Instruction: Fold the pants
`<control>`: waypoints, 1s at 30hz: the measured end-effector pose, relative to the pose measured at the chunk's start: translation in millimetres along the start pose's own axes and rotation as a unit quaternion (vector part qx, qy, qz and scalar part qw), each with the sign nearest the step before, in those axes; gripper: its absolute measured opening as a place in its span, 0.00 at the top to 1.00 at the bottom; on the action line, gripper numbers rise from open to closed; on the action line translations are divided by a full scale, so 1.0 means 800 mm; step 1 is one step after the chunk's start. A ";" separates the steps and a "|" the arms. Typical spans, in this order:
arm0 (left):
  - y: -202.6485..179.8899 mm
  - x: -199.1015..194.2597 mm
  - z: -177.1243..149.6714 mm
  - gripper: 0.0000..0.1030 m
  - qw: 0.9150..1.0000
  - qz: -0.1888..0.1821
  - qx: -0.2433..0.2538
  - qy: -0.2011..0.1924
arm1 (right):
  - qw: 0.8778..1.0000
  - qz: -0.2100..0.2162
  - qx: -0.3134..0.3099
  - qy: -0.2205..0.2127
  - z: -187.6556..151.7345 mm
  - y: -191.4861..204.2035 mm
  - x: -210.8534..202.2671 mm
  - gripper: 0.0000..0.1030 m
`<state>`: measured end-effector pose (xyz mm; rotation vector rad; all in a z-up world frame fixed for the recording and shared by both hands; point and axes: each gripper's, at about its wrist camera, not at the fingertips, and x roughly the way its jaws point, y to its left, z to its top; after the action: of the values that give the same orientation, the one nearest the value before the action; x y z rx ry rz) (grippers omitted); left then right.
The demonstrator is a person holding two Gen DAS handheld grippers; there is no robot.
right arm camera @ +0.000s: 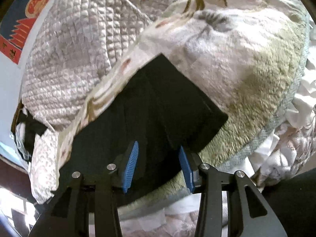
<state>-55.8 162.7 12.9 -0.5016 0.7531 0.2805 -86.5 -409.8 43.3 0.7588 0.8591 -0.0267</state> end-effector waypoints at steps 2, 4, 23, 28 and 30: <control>-0.001 0.000 0.000 0.96 1.000 -0.001 0.001 -0.001 | 1.000 -0.006 -0.003 -0.016 0.008 0.003 -0.005 0.81; -0.001 -0.004 0.002 0.96 1.000 -0.001 0.004 -0.004 | 1.000 -0.002 -0.006 -0.012 0.016 0.004 -0.004 0.90; 0.011 -0.047 -0.019 0.92 0.999 0.034 0.008 0.014 | 0.995 -0.098 -0.008 0.005 0.020 0.000 -0.029 0.82; 0.011 -0.077 -0.004 0.89 0.997 0.064 0.010 -0.030 | 0.988 -0.108 -0.088 -0.068 0.028 0.035 -0.059 0.75; 0.002 -0.082 0.003 0.84 0.997 0.053 0.021 -0.043 | 0.983 -0.093 -0.150 -0.059 0.024 0.061 -0.045 0.73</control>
<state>-100.7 161.2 60.4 -0.4076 0.7022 0.3811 -82.1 -395.2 105.4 0.3892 0.7965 -0.1041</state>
